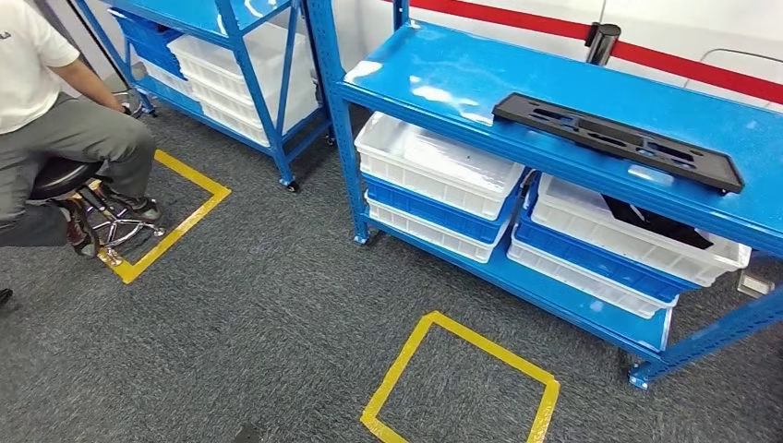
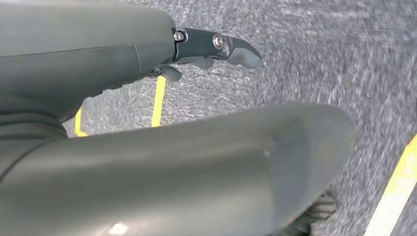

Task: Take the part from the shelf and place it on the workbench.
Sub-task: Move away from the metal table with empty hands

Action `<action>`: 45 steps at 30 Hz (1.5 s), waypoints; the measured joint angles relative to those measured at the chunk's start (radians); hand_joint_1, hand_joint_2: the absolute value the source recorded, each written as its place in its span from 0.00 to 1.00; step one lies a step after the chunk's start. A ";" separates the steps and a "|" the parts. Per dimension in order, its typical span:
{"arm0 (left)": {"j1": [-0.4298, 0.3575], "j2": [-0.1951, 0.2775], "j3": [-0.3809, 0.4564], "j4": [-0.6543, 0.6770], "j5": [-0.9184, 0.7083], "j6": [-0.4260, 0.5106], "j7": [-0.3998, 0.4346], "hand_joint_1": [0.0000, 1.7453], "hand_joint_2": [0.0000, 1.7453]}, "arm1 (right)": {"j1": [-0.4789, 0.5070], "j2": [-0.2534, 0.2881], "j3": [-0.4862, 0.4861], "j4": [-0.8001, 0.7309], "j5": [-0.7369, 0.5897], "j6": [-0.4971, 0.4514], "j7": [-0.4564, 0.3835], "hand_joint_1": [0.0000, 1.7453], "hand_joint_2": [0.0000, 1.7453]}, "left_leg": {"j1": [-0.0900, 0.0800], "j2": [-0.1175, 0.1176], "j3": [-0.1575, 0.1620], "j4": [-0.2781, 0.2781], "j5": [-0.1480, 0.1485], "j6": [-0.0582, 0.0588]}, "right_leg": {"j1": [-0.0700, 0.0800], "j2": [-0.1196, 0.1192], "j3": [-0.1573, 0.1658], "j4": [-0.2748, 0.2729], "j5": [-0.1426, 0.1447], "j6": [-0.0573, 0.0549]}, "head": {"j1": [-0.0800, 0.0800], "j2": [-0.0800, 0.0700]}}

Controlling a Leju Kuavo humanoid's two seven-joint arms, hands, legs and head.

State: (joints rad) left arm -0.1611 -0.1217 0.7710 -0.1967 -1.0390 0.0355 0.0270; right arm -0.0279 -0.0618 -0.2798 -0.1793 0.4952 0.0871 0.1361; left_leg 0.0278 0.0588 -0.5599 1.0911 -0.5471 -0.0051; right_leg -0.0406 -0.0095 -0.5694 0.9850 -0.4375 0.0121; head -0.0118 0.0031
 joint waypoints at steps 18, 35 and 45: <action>0.006 0.004 0.016 0.001 -0.006 0.003 -0.009 0.00 0.75 | -0.003 0.005 -0.008 0.000 0.023 0.007 -0.011 0.00 0.00 | -0.031 -0.024 0.047 -0.148 0.114 0.082 | 0.019 0.027 -0.148 0.241 -0.081 -0.001 | 0.011 0.000; 0.004 0.003 0.017 0.000 -0.024 0.000 -0.009 0.00 1.00 | -0.004 0.006 -0.012 0.000 0.051 -0.022 0.014 0.00 1.00 | -0.002 -0.052 -0.077 0.178 -0.073 0.010 | 0.016 0.007 -0.022 0.029 -0.009 -0.012 | -0.006 0.000; -0.001 0.008 0.018 0.000 -0.026 0.008 -0.023 0.00 0.00 | -0.005 0.018 -0.018 0.000 0.061 -0.023 0.019 0.00 1.00 | -0.035 -0.048 0.058 -0.129 0.087 0.094 | 0.024 0.018 -0.043 0.045 -0.005 0.008 | 0.002 0.000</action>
State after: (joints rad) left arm -0.1622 -0.1137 0.7893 -0.1968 -1.0651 0.0433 0.0038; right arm -0.0324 -0.0442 -0.2975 -0.1793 0.5559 0.0639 0.1552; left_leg -0.0076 0.0103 -0.5015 0.9623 -0.4600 0.0893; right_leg -0.0165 0.0083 -0.6119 1.0299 -0.4423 0.0205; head -0.0098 0.0031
